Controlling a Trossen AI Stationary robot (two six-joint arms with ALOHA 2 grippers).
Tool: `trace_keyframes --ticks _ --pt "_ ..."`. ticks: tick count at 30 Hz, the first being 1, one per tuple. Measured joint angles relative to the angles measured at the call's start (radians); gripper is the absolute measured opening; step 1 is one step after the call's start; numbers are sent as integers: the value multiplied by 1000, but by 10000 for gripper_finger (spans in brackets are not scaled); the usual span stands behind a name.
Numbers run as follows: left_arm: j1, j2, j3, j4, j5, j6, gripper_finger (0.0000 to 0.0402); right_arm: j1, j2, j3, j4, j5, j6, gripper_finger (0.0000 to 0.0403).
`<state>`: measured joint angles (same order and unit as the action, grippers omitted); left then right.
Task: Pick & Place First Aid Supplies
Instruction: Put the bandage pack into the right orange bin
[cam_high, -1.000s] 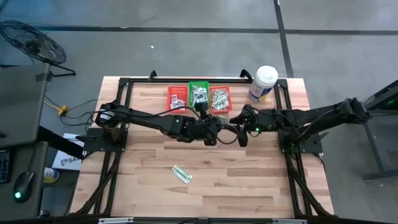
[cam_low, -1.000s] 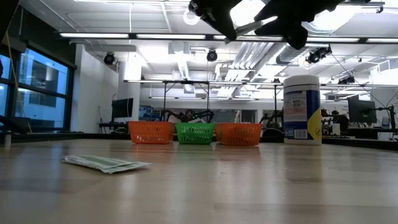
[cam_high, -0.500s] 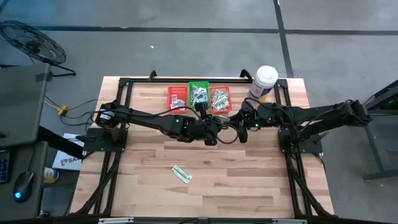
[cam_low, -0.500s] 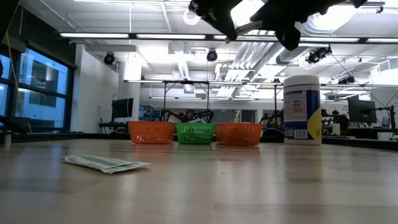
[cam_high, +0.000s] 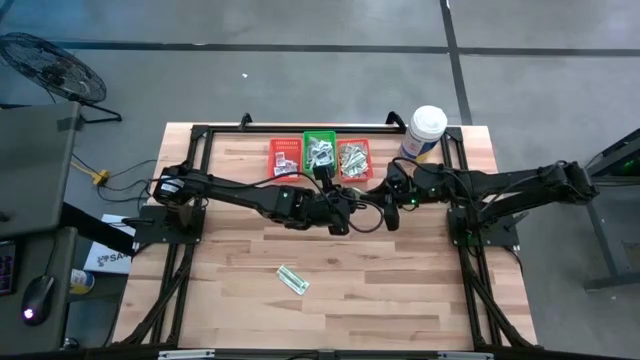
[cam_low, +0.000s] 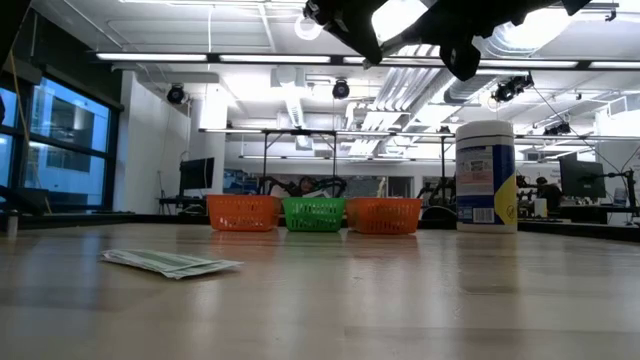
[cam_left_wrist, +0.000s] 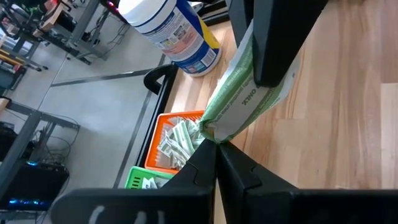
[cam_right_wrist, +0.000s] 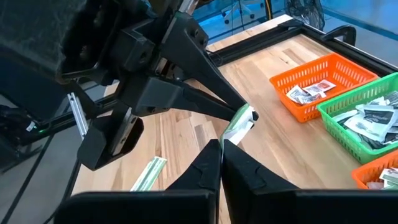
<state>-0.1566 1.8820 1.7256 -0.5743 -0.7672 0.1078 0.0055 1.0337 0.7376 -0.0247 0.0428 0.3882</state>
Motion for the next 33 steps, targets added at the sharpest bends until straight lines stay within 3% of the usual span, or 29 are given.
trace_keyframes --ticks 5,9,14,17,21,25,29,33 --pt "1 0 0 0 45 27 40 0 0 0 0 -12 0 1" --pt "1 0 0 -3 43 27 120 1 0 0 0 -15 -4 1" --pt "0 -21 -2 -49 -56 27 233 -24 0 0 -44 2 -4 0" --pt "3 -66 -2 -108 -76 -1 277 -59 0 0 -70 2 -4 0" --pt "25 -139 -2 -270 -97 -139 294 -124 0 0 -100 11 -4 0" --pt "72 -191 -5 -409 -44 -262 296 -223 10 0 -155 35 -30 0" --pt "132 -249 -84 -369 35 -285 296 -337 69 0 -174 -14 -67 0" --pt "202 -311 -232 -224 148 -276 296 -424 174 0 -142 -88 -84 0"
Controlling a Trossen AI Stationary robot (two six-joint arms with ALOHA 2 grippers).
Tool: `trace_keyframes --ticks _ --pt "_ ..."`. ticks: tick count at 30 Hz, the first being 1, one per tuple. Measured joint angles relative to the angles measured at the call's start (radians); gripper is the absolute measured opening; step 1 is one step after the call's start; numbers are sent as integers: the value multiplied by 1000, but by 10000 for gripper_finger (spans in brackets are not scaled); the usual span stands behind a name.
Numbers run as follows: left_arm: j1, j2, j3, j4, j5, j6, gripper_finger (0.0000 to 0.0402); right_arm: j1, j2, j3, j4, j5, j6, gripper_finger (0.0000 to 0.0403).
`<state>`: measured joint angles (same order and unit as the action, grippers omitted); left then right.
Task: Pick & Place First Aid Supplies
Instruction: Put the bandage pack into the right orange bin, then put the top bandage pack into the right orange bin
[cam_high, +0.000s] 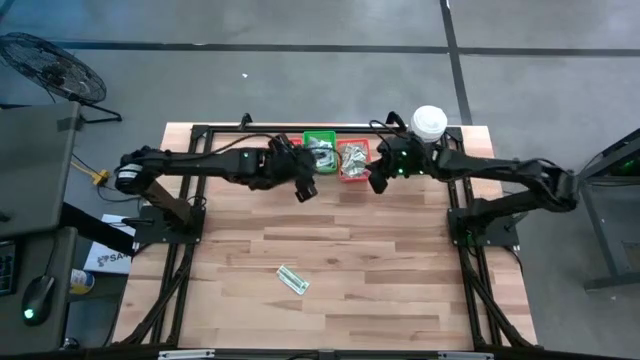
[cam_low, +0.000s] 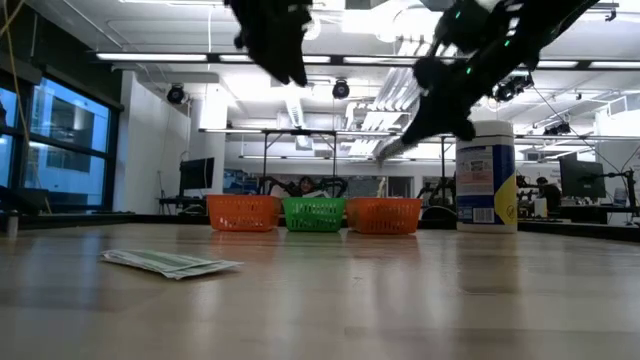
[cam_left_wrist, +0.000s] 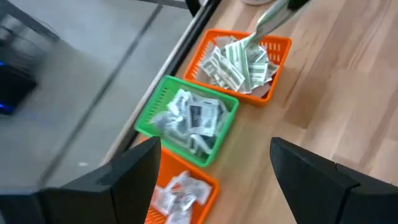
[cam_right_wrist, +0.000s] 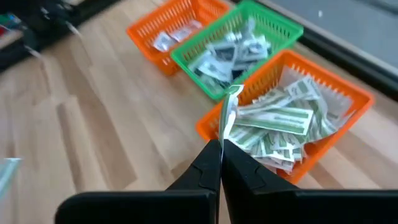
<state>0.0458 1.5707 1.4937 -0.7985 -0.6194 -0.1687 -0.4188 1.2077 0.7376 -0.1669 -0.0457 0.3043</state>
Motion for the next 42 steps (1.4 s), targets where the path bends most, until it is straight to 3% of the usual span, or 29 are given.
trace_keyframes --ticks 8,14,23,32,42 --pt "133 -134 -350 396 227 -4 296 -95 179 -1 183 -80 35 0" --pt "211 -220 -483 576 366 -5 296 -133 316 28 212 -107 62 0" --pt "332 -301 -503 571 501 65 296 -146 468 98 174 -101 127 0" --pt "440 -356 -503 550 650 141 296 -146 446 103 180 -93 167 6" --pt "473 -358 -503 508 760 199 296 -147 371 103 165 -67 194 102"
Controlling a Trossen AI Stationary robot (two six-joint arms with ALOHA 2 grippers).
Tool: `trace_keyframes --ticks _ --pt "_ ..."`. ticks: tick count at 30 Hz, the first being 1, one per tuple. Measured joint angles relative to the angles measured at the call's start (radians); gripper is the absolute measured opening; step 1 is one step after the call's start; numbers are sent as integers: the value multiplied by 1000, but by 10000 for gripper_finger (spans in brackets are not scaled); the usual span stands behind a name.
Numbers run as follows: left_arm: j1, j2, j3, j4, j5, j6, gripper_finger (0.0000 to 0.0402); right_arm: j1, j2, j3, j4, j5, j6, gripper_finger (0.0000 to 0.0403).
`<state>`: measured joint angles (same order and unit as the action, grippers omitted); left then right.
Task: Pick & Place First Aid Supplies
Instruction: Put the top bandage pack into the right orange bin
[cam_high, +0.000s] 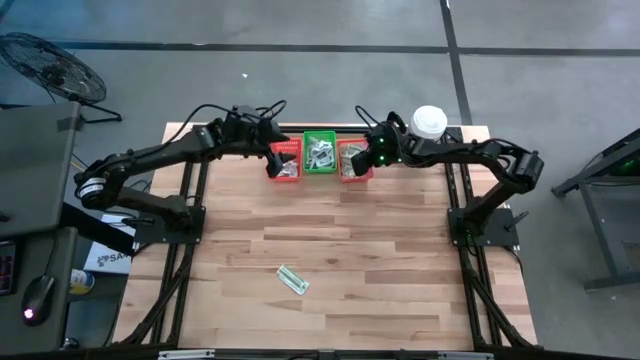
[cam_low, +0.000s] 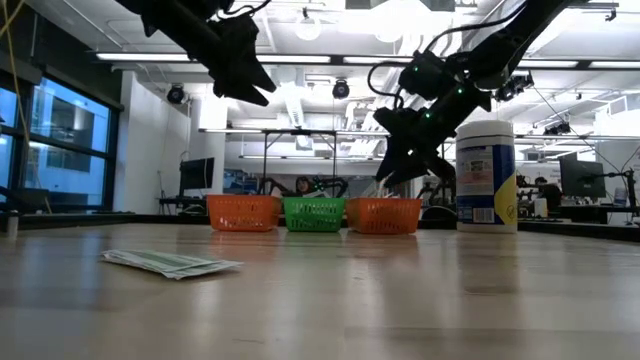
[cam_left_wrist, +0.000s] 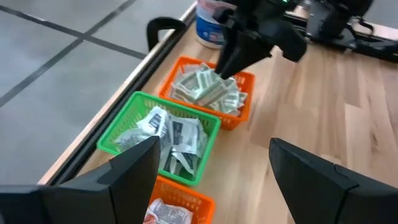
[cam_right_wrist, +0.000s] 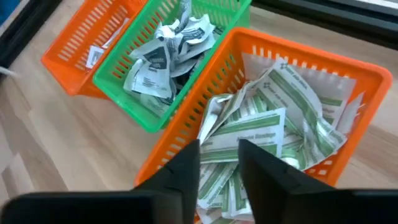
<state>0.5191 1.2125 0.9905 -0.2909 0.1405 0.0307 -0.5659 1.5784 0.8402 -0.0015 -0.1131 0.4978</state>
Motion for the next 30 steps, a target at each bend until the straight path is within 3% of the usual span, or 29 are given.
trace_keyframes --ticks 7,15,22,30 --pt "-2 -29 0 -72 34 42 296 0 -4 0 -3 -23 23 163" --pt "-56 -45 0 -232 102 52 296 0 -110 0 -47 -40 -39 172" --pt "-225 -35 0 -349 67 -7 296 11 -273 -1 -172 -69 -122 172" --pt "-470 29 1 -386 -85 -298 296 54 -452 -1 -350 -67 -197 172"
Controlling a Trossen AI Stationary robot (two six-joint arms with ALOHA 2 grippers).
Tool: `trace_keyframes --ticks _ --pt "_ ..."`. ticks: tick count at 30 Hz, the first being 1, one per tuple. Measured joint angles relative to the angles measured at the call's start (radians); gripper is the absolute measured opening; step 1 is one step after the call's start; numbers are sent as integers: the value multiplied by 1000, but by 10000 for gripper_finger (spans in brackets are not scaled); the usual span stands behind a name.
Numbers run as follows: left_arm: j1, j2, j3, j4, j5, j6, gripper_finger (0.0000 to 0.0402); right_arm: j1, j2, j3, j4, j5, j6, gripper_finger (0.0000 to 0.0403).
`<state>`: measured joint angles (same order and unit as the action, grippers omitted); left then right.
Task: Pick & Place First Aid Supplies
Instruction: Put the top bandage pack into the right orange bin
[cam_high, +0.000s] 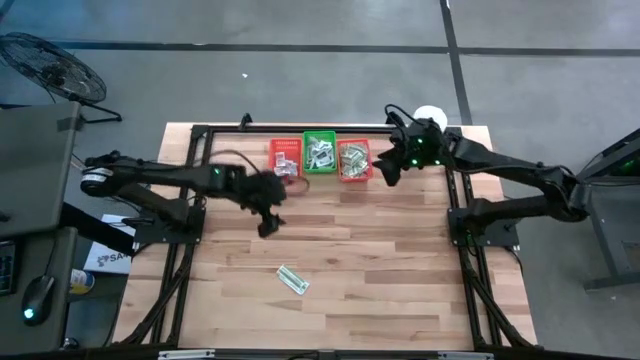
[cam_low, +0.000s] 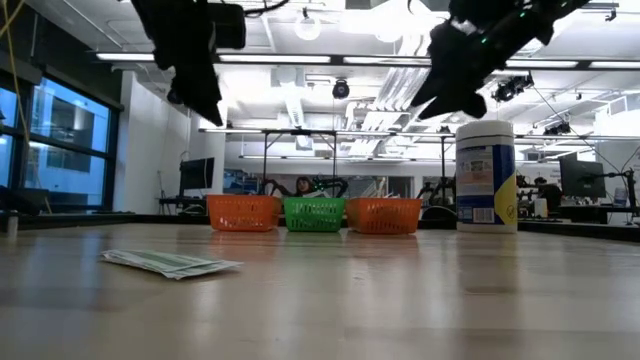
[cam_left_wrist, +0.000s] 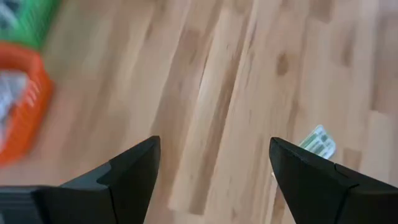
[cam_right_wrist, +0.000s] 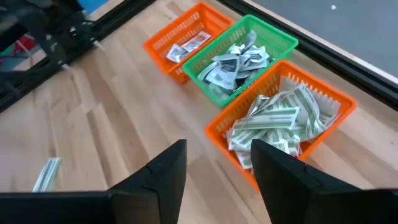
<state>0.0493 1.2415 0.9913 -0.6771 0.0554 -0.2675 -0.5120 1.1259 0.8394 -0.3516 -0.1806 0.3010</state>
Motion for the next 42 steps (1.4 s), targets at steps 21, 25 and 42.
trace_keyframes --ticks 21,25,42 --pt "-451 376 0 149 -120 146 296 269 -100 -1 -80 18 -35 172" --pt "-448 424 0 162 -140 168 296 311 -100 -1 -78 46 -29 172" --pt "-449 497 -15 217 -68 347 287 378 -99 -1 -69 105 12 172"
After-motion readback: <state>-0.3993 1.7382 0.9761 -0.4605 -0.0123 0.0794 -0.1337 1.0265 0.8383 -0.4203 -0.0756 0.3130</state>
